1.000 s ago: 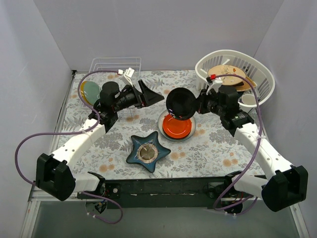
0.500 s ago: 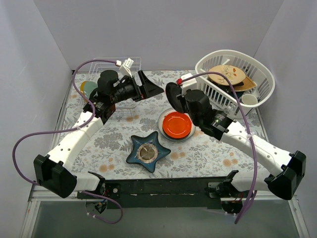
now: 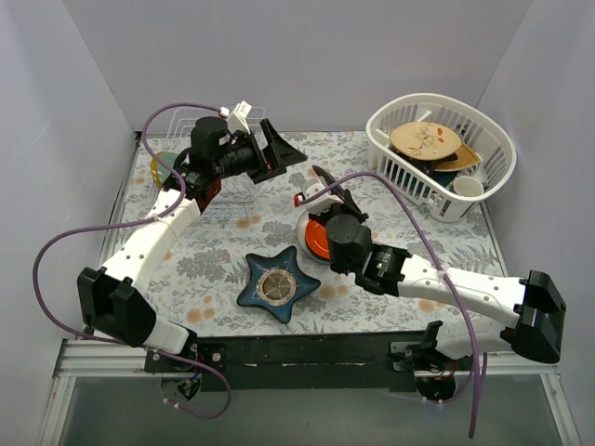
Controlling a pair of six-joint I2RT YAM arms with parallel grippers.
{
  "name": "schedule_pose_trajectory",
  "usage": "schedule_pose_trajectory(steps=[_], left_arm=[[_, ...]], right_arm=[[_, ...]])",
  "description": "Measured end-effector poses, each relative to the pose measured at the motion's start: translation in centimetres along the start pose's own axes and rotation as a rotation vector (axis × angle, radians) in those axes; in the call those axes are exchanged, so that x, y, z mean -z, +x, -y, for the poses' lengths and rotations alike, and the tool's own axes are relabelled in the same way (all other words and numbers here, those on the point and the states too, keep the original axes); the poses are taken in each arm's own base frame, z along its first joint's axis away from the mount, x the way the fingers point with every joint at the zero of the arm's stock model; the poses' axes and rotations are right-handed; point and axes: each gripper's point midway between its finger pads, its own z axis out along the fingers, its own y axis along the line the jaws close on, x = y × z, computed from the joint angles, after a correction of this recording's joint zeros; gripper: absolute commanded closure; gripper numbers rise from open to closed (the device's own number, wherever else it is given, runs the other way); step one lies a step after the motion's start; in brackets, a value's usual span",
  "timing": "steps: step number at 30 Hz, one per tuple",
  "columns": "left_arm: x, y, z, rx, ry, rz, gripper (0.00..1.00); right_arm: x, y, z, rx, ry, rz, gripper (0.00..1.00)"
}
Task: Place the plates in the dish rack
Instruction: Insert the plate into the dish rack.
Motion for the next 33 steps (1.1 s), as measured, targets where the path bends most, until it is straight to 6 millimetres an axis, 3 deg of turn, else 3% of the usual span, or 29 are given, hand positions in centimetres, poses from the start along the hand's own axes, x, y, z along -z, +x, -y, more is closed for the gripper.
schedule_pose_trajectory(steps=[8,13,22,33], left_arm=[[-1.3,-1.3,-1.1,0.123,0.003,-0.037,0.02],[-1.1,-1.0,0.8,0.205,0.085,-0.078,0.02],[-0.8,1.1,0.7,0.326,0.122,-0.156,0.06],[0.9,1.8,2.3,0.338,0.180,-0.175,0.14]], right_arm=[[2.3,-2.3,0.5,0.071,0.076,0.148,0.99],[3.5,-4.6,1.1,0.059,0.132,0.232,0.99],[3.7,-5.2,-3.6,0.288,0.125,0.275,0.99],[4.5,-7.0,-3.5,0.382,0.135,0.333,0.99]])
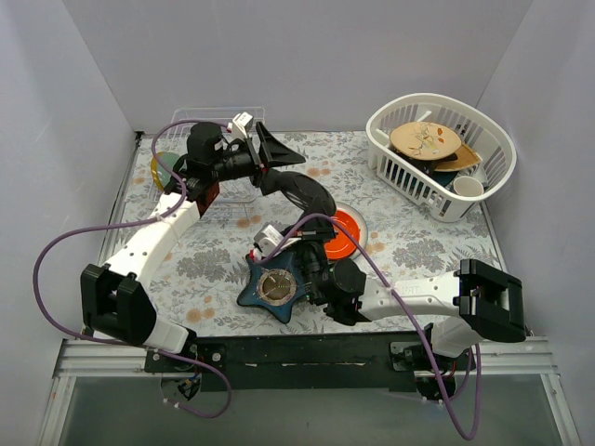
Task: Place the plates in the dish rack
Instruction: Insert the plate into the dish rack.
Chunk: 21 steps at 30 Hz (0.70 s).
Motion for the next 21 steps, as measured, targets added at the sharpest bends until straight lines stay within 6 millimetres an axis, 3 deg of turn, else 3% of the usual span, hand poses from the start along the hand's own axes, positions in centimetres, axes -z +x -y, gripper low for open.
schedule_pose_trajectory(steps=[7,15,21], left_arm=[[-0.1,0.8,-1.2,0.038,0.002,-0.030,0.27],[0.0,1.4,-2.4,0.071,-0.010,-0.051,0.65],[0.3,1.7,-2.4,0.119,-0.018,-0.050,0.74]], right_arm=[[0.1,-1.0,-0.4,0.080,-0.009,0.043,0.99],[0.1,-1.4,-1.1,0.126,-0.015,0.064,0.99],[0.2,-1.5,-1.1,0.153,-0.010,0.084,0.99]])
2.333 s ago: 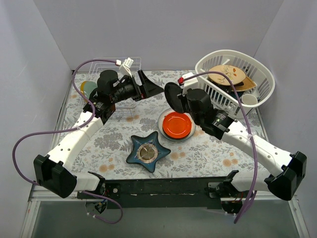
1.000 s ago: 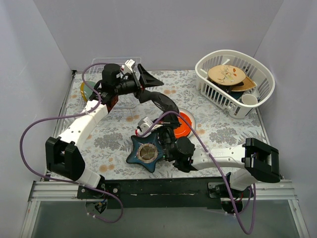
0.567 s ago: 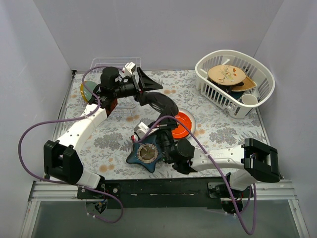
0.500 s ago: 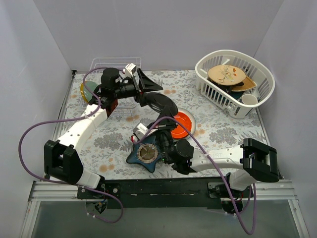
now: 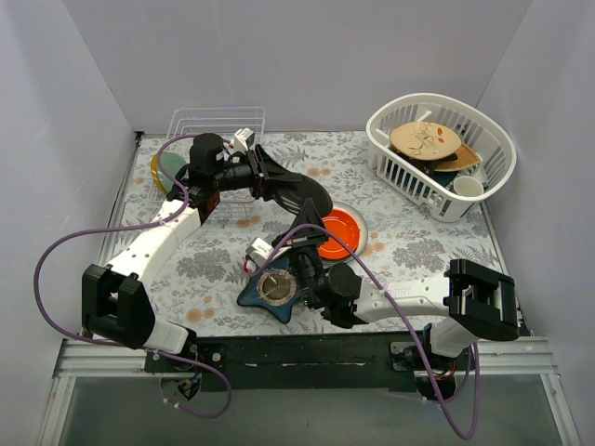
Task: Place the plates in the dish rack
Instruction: Insert the plate into the dish rack.
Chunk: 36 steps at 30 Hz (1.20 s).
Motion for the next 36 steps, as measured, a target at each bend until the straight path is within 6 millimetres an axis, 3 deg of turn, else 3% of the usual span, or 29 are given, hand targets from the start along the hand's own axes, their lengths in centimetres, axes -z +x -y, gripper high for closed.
schedule_pose_trajectory(steps=[2,5,6,9,20,26,31,36], left_arm=[[0.0,0.1,-0.1,0.004,-0.002,-0.002,0.81],[0.1,0.2,-0.3,0.012,-0.005,-0.003,1.00],[0.1,0.2,-0.4,0.017,-0.007,-0.003,1.00],[0.1,0.3,-0.4,0.022,-0.005,-0.004,1.00],[1.0,1.3,2.5,-0.072,0.112,-0.016,1.00],[1.0,1.1,3.2,-0.116,0.147,-0.003,1.00],[0.7,0.6,3.5,-0.148,0.172,0.008,1.00],[-0.5,-0.7,2.2,-0.127,0.161,0.013,1.00]], right_arm=[[0.0,0.0,0.1,0.009,0.002,0.005,0.99],[0.1,0.1,-0.1,0.021,0.000,0.011,0.99],[0.2,0.1,-0.2,0.022,-0.001,0.011,0.90],[0.2,0.3,-0.2,0.024,0.001,0.015,0.77],[0.7,1.5,-1.4,0.056,-0.031,-0.027,0.50],[0.9,2.5,-1.6,0.021,-0.037,-0.077,0.28],[1.2,2.9,-0.8,-0.047,-0.025,-0.098,0.23],[1.9,2.8,0.4,-0.197,-0.008,-0.102,0.21]])
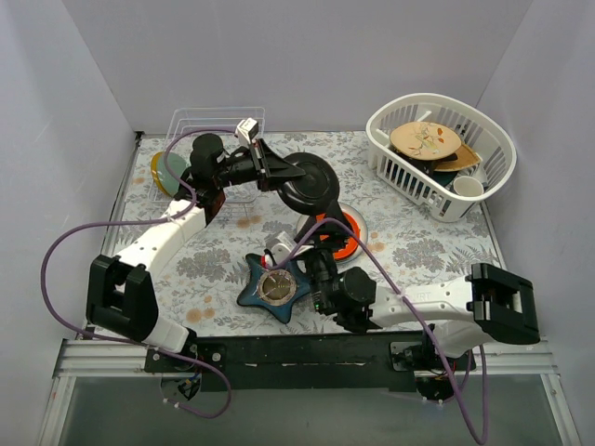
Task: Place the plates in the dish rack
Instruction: Insert the plate into the dish rack.
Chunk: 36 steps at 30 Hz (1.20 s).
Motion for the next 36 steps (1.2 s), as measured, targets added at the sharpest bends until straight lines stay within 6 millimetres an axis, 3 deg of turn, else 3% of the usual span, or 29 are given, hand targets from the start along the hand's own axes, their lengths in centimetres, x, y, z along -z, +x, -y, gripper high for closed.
schedule_pose_trajectory(steps=[3,8,11,14,19,25,36], left_arm=[[-0.7,-1.0,-0.3,0.009,-0.010,0.003,1.00],[-0.1,-5.5,0.1,-0.085,-0.067,0.101,1.00],[2.1,-8.9,0.5,-0.173,-0.121,0.195,1.00],[5.6,-12.5,0.1,-0.253,-0.188,0.296,1.00],[12.9,-17.1,-2.5,-0.302,-0.315,0.433,1.00],[19.7,-19.9,-4.9,-0.371,-0.406,0.506,1.00],[22.7,-23.4,-10.1,-0.525,-0.491,0.450,1.00]], right_arm=[[0.8,-0.6,0.0,-0.151,-0.025,0.007,0.20],[1.7,-3.5,1.2,-0.441,-0.144,0.048,0.14],[1.9,-4.2,2.9,-0.602,-0.180,0.051,0.14],[2.4,-3.6,3.2,-0.675,-0.206,0.027,0.13],[3.3,-2.6,1.2,-0.702,-0.277,-0.014,0.13],[4.2,-1.2,-0.8,-0.699,-0.328,-0.058,0.13],[4.1,0.2,-2.9,-0.732,-0.389,-0.118,0.13]])
